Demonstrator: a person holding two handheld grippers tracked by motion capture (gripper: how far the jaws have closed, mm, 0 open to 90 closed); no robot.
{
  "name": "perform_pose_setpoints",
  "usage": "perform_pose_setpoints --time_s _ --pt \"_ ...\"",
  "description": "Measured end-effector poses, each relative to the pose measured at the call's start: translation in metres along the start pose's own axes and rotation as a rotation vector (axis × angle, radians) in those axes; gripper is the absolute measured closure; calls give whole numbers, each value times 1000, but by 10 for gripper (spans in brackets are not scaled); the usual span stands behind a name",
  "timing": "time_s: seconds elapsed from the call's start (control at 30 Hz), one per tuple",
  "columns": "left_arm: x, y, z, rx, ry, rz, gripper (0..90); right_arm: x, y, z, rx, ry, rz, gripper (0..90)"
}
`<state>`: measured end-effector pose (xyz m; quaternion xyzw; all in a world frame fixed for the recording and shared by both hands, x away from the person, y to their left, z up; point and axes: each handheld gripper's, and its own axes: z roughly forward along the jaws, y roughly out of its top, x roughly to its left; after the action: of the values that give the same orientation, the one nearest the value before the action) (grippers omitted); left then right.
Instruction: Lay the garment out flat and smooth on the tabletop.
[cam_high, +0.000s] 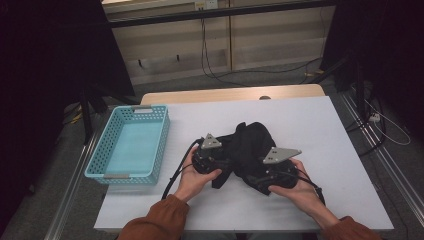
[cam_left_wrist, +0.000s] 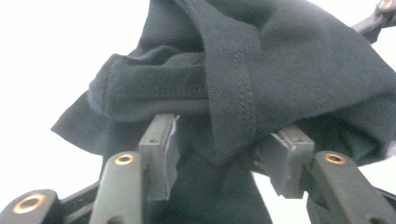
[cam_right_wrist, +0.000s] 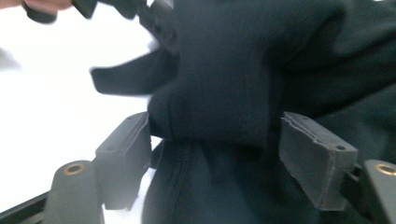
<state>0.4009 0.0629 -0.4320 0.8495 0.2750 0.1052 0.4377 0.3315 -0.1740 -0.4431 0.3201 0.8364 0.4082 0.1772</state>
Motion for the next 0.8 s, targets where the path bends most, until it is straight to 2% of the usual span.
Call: perform_pose_setpoints --time_s 0.07,0.1,0.17,0.23,0.27,0.3,0.33,0.37,0.43,0.6,0.73,0.8 --pt "2 -1 1 -3 -8 -9 479 -1 0 13 43 -23 -7 226" --pt "2 -1 0 -1 -3 -7 479 -2 0 18 54 -24 -18 225" --pt "2 -2 0 1 -2 -5 478 -5 -1 25 70 -16 -9 248" --pt "3 -2 -1 -1 2 -7 476 -5 -4 31 97 -8 -8 369" --pt "4 -2 -1 -1 1 -10 473 -6 -4 32 87 2 8 448" --pt "4 -2 -1 -3 4 -16 473 -6 -3 30 84 11 6 577" --pt "4 -3 -1 0 6 -9 471 -5 -2 28 83 -22 -12 655" --pt "4 -3 -1 2 4 -8 470 -6 -2 26 69 -32 -14 719" --pt "4 -2 -2 -5 2 -12 468 -8 1 19 31 -51 -8 776" --pt "1 -3 0 -9 -9 -7 466 -23 16 -8 -82 -112 32 793" --pt "-5 -2 3 3 -15 36 465 -35 26 -27 -149 -150 56 797" --pt "-10 -1 6 17 -38 63 473 -38 29 -34 -175 -164 65 797"
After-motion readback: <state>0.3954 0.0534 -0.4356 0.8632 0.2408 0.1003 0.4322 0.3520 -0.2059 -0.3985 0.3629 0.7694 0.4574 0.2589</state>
